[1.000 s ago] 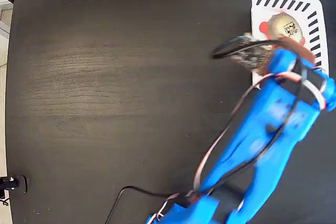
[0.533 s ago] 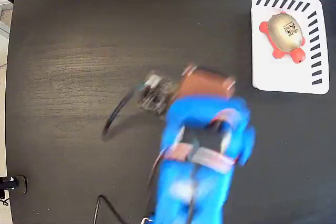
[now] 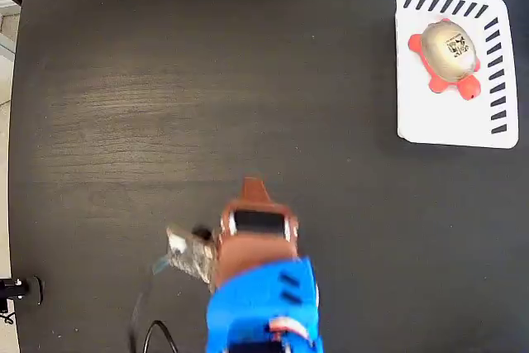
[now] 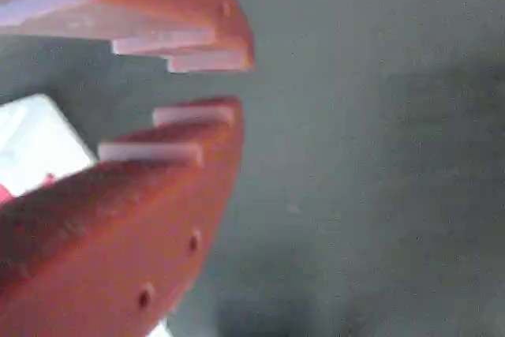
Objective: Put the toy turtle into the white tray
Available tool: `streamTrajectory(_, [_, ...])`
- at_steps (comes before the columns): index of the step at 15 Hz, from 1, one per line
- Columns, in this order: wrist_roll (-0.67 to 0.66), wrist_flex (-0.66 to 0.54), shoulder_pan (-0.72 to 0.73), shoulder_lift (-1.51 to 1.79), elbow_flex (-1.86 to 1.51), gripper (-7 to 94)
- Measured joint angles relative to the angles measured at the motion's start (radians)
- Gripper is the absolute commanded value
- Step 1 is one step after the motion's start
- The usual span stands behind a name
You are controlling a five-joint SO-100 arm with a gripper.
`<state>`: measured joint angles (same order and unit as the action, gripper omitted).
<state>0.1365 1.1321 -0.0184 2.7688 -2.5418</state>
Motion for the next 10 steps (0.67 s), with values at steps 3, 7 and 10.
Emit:
streamTrajectory(3, [-0.026, 0.011, 0.0, 0.307, -0.16, 0])
streamTrajectory(7, [-0.069, 0.02, -0.018, 0.416, -0.304, 0])
streamTrajectory(10, [-0.095, 0.017, -0.017, 0.454, -0.373, 0])
